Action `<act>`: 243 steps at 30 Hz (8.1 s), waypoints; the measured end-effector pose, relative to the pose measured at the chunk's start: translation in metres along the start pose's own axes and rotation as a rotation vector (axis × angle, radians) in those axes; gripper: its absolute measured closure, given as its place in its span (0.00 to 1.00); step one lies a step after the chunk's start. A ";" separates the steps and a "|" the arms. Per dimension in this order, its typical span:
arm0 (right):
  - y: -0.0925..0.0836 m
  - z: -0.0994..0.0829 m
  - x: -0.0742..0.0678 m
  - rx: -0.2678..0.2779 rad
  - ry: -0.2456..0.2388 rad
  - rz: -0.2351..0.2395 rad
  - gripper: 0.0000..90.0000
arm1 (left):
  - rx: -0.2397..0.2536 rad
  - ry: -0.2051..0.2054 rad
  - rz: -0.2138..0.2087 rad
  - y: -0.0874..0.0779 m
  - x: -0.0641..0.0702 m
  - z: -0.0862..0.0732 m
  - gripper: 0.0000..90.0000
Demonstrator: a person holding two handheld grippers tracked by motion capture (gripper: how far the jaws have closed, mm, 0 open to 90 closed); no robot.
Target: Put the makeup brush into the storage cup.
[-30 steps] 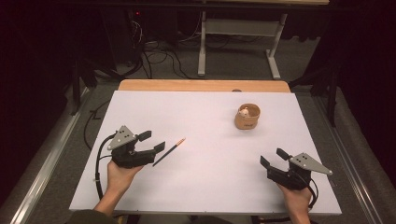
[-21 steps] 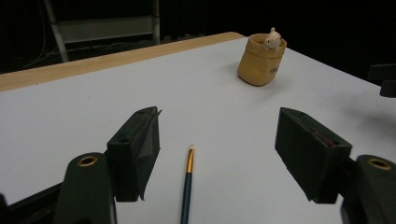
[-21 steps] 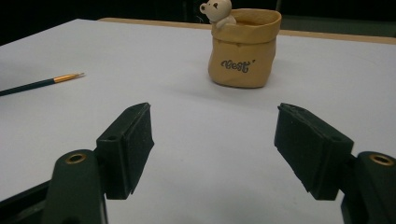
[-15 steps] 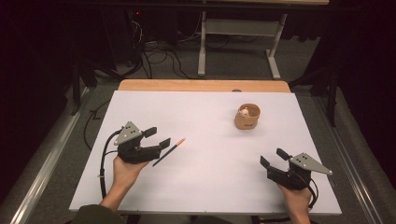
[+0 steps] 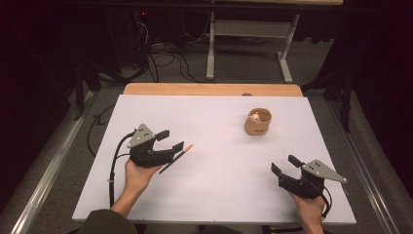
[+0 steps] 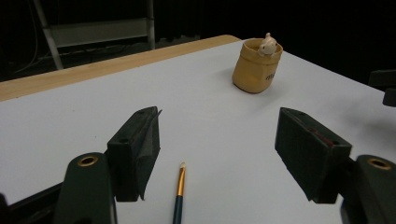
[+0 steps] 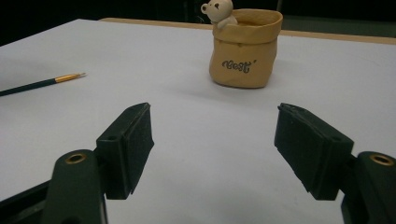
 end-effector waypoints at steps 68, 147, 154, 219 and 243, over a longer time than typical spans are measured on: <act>0.001 0.000 -0.001 -0.009 0.000 0.014 0.33 | -0.238 0.023 0.027 0.057 0.007 0.016 0.31; 0.001 -0.001 -0.001 -0.016 0.002 0.014 0.33 | -0.863 0.028 0.054 0.071 -0.010 0.003 0.41; 0.001 -0.001 -0.001 -0.016 0.001 0.015 0.33 | -0.877 0.023 0.048 0.072 -0.013 -0.003 0.42; 0.001 -0.001 -0.002 -0.015 -0.002 0.012 0.33 | -0.993 -0.055 0.055 0.069 -0.029 -0.043 0.86; 0.001 -0.001 -0.002 -0.020 0.000 0.011 0.33 | -0.964 -0.038 0.026 0.067 -0.032 -0.043 0.93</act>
Point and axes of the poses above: each handheld gripper's, and its own axes: y roughly forward along the jaws, z roughly out of its top, x roughly to its right, the point moved 4 cm from there along y, roughly forward along the jaws, and after that the axes turned 8 degrees about -z, right-handed, at the moved point
